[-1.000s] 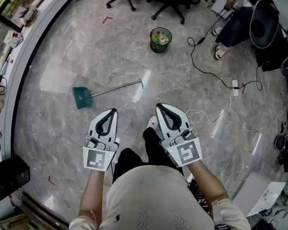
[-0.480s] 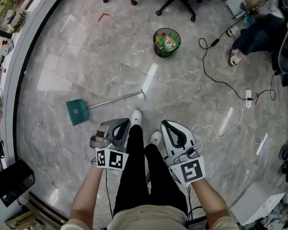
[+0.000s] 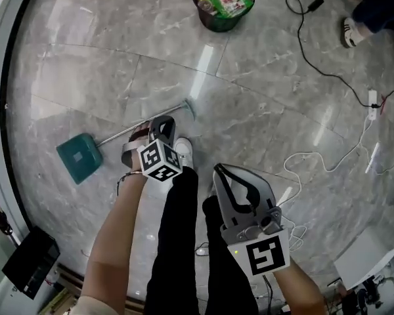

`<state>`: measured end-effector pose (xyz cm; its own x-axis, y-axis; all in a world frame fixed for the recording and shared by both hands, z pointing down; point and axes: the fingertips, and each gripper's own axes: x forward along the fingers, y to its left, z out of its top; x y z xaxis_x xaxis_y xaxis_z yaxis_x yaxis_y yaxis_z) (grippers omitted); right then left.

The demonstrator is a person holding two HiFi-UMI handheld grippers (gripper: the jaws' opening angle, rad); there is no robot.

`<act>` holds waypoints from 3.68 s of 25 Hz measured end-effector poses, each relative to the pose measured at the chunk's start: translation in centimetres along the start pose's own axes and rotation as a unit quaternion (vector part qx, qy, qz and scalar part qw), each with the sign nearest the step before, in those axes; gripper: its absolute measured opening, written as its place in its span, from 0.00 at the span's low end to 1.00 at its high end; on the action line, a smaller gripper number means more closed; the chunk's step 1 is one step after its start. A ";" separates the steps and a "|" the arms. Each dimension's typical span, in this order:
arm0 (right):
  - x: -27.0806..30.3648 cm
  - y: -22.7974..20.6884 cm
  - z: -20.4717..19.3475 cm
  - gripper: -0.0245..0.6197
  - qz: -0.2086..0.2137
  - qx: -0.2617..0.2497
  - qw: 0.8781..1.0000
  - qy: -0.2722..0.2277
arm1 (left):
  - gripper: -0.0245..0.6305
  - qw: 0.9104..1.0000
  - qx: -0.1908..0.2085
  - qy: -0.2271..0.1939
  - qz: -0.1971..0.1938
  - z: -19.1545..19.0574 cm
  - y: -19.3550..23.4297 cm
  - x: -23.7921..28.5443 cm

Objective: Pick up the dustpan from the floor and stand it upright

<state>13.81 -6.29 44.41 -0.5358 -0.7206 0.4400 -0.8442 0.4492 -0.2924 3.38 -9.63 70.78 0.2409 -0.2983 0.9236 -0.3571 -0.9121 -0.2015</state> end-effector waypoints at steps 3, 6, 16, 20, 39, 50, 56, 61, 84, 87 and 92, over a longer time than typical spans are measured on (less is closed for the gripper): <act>3.3 -1.9 -6.3 0.06 -0.005 0.018 1.000 0.016 | 0.06 0.999 0.019 0.038 -0.028 -3.2 -1.9 8.0; 5.8 -2.5 -12.0 0.06 0.000 0.032 0.999 0.031 | 0.09 0.996 0.045 0.060 -0.052 -6.3 -3.8 14.4; 12.0 -8.7 -21.5 0.06 -0.014 -0.005 1.000 -0.002 | 0.19 0.983 0.069 0.127 -0.110 -12.9 -6.4 30.3; 14.1 -10.5 -23.0 0.06 -0.012 -0.025 1.000 -0.007 | 0.19 0.977 0.067 0.147 -0.140 -14.0 -7.5 33.3; 9.9 -4.7 -13.5 0.06 0.033 -0.019 0.999 0.002 | 0.18 0.990 0.025 0.084 -0.106 -10.6 -2.1 19.9; 2.1 10.9 0.3 0.06 0.092 -0.057 0.994 -0.011 | 0.18 0.995 -0.026 -0.079 -0.050 -12.4 5.8 -6.9; 2.3 21.0 1.4 0.07 0.096 -0.034 0.995 0.005 | 0.18 0.982 -0.036 -0.179 -0.040 -17.6 7.8 -17.8; 4.2 31.1 1.0 0.06 0.077 -0.019 0.997 0.008 | 0.18 0.965 -0.063 -0.254 0.013 -23.2 10.6 -27.1; 14.3 60.6 2.3 0.06 0.177 -0.091 0.979 0.045 | 0.18 0.905 -0.166 -0.361 0.152 -48.3 11.5 -47.7; 14.9 62.0 1.5 0.06 0.186 -0.093 0.977 0.052 | 0.18 0.904 -0.163 -0.363 0.158 -48.2 11.5 -47.4; 14.6 62.7 1.0 0.06 0.200 -0.101 0.973 0.055 | 0.18 0.903 -0.166 -0.356 0.173 -48.2 11.4 -46.9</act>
<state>-46.94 10.85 31.65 -0.8115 -0.4104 0.4160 -0.5467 0.7847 -0.2921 -55.47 7.54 40.90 0.5401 -0.7629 0.3553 -0.7449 -0.6298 -0.2199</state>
